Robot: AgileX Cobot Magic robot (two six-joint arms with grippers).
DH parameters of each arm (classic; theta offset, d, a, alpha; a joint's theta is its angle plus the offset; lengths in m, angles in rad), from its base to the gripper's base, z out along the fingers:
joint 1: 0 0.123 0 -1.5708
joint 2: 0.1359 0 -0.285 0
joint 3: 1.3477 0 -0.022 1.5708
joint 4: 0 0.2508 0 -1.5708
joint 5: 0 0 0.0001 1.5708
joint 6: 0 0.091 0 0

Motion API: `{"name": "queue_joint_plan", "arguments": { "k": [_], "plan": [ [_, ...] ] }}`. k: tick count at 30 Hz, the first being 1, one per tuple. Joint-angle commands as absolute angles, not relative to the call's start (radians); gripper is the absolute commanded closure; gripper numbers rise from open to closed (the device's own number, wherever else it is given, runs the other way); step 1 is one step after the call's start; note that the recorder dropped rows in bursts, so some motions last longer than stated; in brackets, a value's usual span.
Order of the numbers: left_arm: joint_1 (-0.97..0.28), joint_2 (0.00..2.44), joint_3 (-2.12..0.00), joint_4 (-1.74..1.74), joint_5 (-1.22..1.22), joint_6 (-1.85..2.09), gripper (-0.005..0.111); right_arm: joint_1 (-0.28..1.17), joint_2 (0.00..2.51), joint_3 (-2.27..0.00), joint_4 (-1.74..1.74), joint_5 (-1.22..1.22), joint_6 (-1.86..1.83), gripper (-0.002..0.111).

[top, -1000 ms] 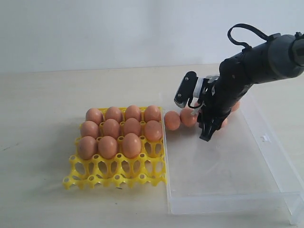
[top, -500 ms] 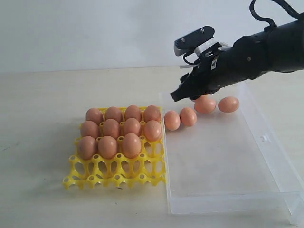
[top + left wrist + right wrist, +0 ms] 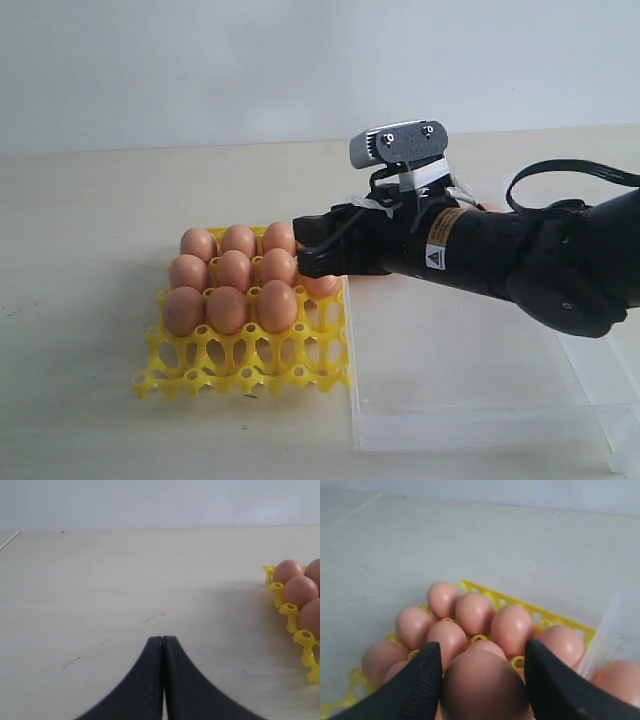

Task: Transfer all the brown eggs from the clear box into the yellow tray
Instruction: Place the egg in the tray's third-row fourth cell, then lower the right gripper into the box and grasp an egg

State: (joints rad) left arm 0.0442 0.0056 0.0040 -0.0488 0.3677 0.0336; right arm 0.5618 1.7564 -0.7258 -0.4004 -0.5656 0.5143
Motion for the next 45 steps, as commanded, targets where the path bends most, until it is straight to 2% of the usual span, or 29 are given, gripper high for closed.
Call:
{"name": "queue_joint_plan", "arguments": {
  "k": [1, 5, 12, 15, 18, 22, 25, 33, 36, 37, 39, 45],
  "plan": [
    [0.039, 0.000, 0.000, -0.054, 0.354, 0.028, 0.107, 0.564, 1.782, -0.710, -0.465, -0.690, 0.545, 0.108],
    [0.039, 0.000, 0.000, -0.054, 0.354, 0.028, 0.107, 0.564, 1.826, -0.710, -0.493, -0.778, 0.571, 0.108],
    [0.039, 0.000, 0.000, -0.054, 0.354, 0.028, 0.107, 0.564, 1.899, -0.710, -0.498, -0.784, 0.586, 0.108],
    [0.039, 0.000, 0.000, -0.054, 0.354, 0.028, 0.107, 0.564, 1.914, -0.710, -0.531, -0.803, 0.575, 0.104],
    [0.039, 0.000, 0.000, -0.054, 0.354, 0.028, 0.107, 0.564, 1.914, -0.710, -0.542, -0.812, 0.575, 0.089],
    [0.039, 0.000, 0.000, -0.054, 0.354, 0.028, 0.107, 0.564, 1.914, -0.710, -0.522, -0.805, 0.575, 0.055],
    [0.039, 0.000, 0.000, -0.054, 0.354, 0.028, 0.107, 0.564, 1.914, -0.710, -0.491, -0.792, 0.564, 0.041],
    [0.039, 0.000, 0.000, -0.054, 0.354, 0.028, 0.107, 0.562, 1.859, -0.710, -0.414, -0.737, 0.461, 0.042],
    [0.039, 0.000, 0.000, -0.054, 0.354, 0.028, 0.107, 0.562, 1.785, -0.710, -0.300, -0.663, 0.422, 0.046],
    [0.039, 0.000, 0.000, -0.054, 0.354, 0.028, 0.107, 0.562, 1.720, -0.720, -0.177, -0.531, 0.336, 0.054],
    [0.039, 0.000, 0.000, -0.054, 0.354, 0.028, 0.107, 0.546, 1.672, -0.758, -0.101, -0.324, 0.234, 0.061],
    [0.039, 0.000, 0.000, -0.054, 0.354, 0.028, 0.107, 0.464, 1.667, -0.936, -0.101, 0.146, 0.218, 0.062]
  ]
}}
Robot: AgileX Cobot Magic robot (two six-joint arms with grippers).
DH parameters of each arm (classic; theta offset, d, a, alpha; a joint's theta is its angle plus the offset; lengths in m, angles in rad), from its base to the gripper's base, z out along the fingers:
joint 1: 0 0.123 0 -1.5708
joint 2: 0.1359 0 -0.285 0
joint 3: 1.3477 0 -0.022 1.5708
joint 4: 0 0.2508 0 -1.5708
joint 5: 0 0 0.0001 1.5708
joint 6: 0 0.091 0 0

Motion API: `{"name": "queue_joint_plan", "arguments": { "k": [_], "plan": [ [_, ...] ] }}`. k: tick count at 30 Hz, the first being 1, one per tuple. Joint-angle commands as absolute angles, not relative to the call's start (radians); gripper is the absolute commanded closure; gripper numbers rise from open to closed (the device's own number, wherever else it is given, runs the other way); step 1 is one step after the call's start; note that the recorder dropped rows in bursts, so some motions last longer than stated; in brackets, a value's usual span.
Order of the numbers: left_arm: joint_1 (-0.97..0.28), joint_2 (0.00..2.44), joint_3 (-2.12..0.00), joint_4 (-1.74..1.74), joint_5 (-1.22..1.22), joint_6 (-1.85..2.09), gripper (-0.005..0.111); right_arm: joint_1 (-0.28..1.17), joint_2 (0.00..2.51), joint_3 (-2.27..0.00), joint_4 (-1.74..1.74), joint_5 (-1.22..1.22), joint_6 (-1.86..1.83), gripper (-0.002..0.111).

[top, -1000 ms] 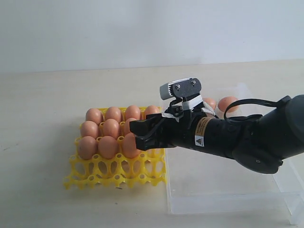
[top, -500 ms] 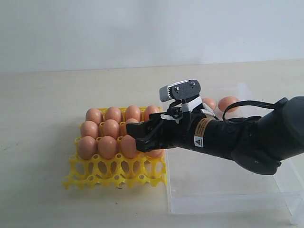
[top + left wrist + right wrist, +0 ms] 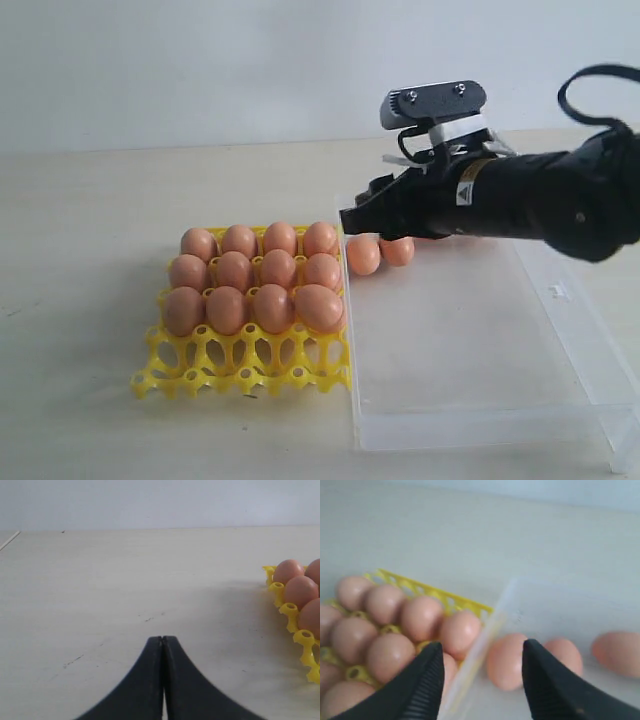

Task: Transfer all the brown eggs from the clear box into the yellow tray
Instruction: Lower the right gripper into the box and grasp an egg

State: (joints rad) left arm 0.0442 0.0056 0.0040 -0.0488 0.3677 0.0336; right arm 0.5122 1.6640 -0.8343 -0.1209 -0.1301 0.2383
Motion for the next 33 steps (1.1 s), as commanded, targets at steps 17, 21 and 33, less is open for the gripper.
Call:
{"name": "queue_joint_plan", "arguments": {
  "k": [17, 21, 33],
  "plan": [
    [0.039, 0.000, 0.000, -0.054, 0.354, 0.028, 0.107, 0.407, 2.100, -1.424, -0.084, 0.524, 0.228, 0.051],
    [0.039, 0.000, 0.000, -0.054, 0.354, 0.028, 0.107, 0.407, 2.144, -1.424, 0.032, 0.518, 0.153, 0.057],
    [0.039, 0.000, 0.000, -0.054, 0.354, 0.028, 0.107, 0.451, 1.895, -1.346, 0.028, 0.322, 0.090, 0.108]
  ]
}}
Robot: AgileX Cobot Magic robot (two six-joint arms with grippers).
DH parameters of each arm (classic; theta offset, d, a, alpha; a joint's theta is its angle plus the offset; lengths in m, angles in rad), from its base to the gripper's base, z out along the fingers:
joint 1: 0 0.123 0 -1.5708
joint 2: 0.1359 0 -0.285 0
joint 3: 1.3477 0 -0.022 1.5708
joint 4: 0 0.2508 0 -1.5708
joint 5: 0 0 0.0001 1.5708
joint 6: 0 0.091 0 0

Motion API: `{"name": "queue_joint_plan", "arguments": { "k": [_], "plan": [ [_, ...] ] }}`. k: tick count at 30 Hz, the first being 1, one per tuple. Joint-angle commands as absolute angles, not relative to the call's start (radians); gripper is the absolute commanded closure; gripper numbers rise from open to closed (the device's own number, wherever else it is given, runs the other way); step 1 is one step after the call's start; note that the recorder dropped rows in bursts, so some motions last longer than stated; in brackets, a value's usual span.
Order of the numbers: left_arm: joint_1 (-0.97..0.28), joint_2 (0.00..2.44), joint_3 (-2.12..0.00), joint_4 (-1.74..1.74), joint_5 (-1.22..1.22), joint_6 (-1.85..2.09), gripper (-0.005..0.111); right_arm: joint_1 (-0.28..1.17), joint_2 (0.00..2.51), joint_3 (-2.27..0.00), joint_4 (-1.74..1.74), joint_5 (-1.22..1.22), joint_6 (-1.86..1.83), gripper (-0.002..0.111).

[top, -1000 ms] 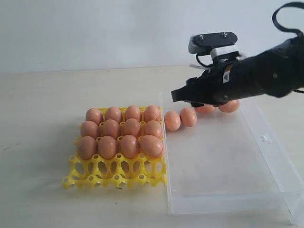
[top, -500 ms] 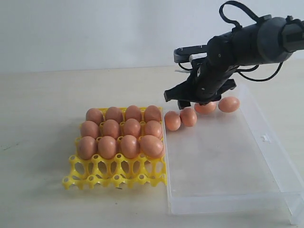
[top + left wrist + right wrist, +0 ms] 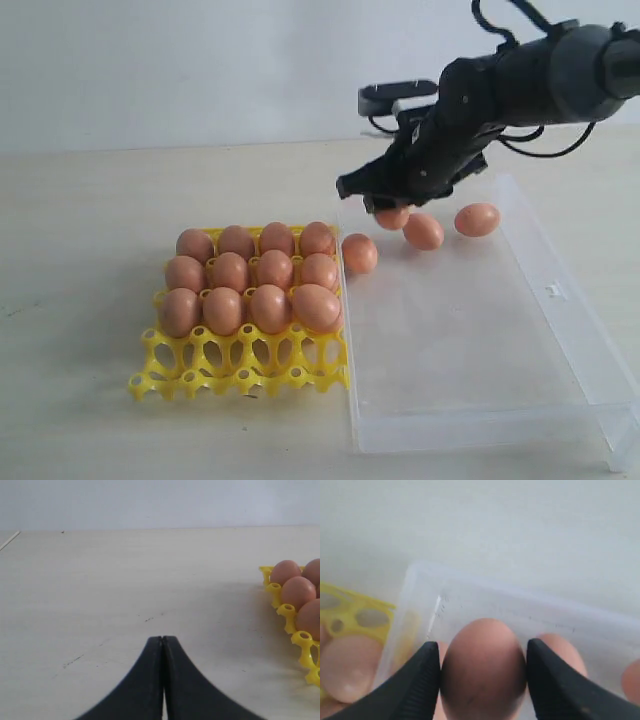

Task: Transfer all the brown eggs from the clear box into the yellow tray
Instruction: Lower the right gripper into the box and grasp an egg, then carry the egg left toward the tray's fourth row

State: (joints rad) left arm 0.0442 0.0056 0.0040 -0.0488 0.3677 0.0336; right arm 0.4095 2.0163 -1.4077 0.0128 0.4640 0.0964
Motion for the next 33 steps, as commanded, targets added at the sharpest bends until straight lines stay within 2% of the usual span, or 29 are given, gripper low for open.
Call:
{"name": "queue_joint_plan", "arguments": {
  "k": [1, 11, 18, 25, 33],
  "plan": [
    [0.039, 0.000, 0.000, -0.054, 0.354, 0.028, 0.107, 0.465, 1.872, -1.326, 0.028, 0.282, 0.090, 0.108],
    [0.039, 0.000, 0.000, -0.054, 0.354, 0.028, 0.107, 0.699, 1.794, -1.016, 0.016, -0.159, 0.113, 0.108],
    [0.039, 0.000, 0.000, -0.054, 0.354, 0.028, 0.107, 0.832, 1.817, -0.943, -0.194, -0.364, 0.336, 0.108],
    [0.039, 0.000, 0.000, -0.054, 0.354, 0.028, 0.107, 0.861, 1.901, -0.943, -0.455, -0.548, 0.640, 0.108],
    [0.039, 0.000, 0.000, -0.054, 0.354, 0.028, 0.107, 0.861, 1.977, -0.943, -0.508, -0.604, 0.745, 0.108]
  ]
}}
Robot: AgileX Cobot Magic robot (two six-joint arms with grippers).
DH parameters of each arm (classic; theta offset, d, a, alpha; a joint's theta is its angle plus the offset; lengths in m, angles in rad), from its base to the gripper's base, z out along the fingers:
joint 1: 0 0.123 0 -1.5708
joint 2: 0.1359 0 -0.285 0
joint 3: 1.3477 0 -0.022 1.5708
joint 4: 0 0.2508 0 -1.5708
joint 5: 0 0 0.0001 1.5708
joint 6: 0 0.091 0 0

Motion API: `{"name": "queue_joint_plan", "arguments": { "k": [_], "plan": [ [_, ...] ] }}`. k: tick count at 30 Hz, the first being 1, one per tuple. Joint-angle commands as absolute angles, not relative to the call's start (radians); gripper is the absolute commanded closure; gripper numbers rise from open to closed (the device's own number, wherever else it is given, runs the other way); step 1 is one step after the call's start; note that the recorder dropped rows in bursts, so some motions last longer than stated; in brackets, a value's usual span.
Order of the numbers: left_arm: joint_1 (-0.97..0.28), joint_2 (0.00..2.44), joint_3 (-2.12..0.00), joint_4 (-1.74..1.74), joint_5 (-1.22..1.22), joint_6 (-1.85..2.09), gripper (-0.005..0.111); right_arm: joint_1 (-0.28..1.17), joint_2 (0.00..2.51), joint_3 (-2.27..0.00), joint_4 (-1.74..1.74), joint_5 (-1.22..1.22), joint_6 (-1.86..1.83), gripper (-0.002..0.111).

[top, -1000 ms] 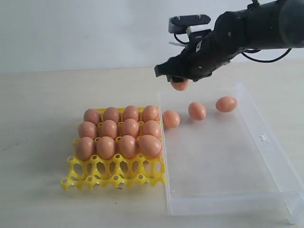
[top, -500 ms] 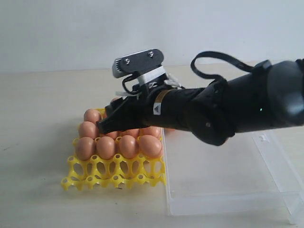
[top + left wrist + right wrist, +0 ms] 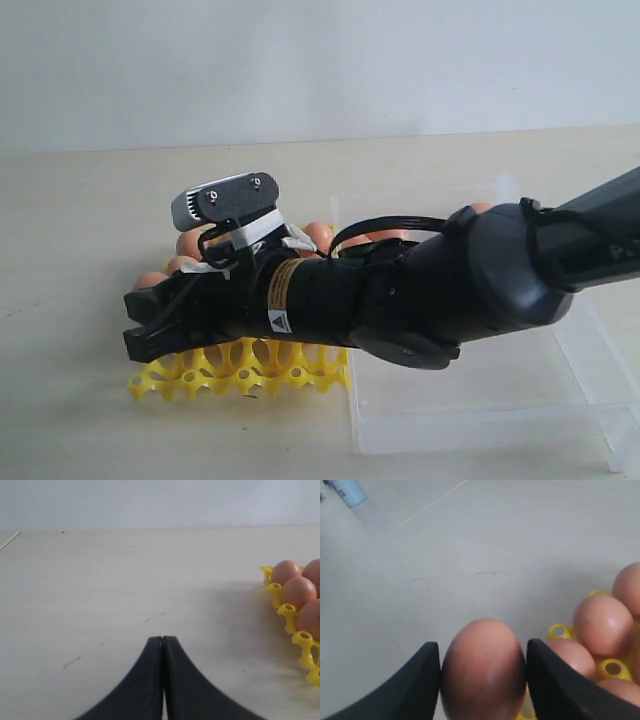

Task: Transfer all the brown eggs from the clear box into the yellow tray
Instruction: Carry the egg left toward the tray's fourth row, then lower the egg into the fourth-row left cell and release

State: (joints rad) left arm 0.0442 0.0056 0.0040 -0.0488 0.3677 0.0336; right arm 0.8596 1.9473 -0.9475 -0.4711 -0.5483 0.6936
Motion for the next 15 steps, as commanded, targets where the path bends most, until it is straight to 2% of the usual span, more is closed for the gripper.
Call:
{"name": "queue_joint_plan", "arguments": {
  "k": [1, 10, 13, 15],
  "plan": [
    [0.039, 0.000, 0.000, -0.054, 0.354, 0.028, 0.107, 0.861, 1.986, -0.943, -0.519, -0.614, 0.768, 0.108],
    [0.039, 0.000, 0.000, -0.054, 0.354, 0.028, 0.107, 0.861, 2.041, -0.945, -0.555, -0.668, 0.783, 0.108],
    [0.039, 0.000, 0.000, -0.054, 0.354, 0.028, 0.107, 0.861, 2.056, -0.945, -0.548, -0.689, 0.697, 0.102],
    [0.039, 0.000, 0.000, -0.054, 0.354, 0.028, 0.107, 0.861, 2.065, -0.947, -0.548, -0.689, 0.695, 0.094]
  ]
}}
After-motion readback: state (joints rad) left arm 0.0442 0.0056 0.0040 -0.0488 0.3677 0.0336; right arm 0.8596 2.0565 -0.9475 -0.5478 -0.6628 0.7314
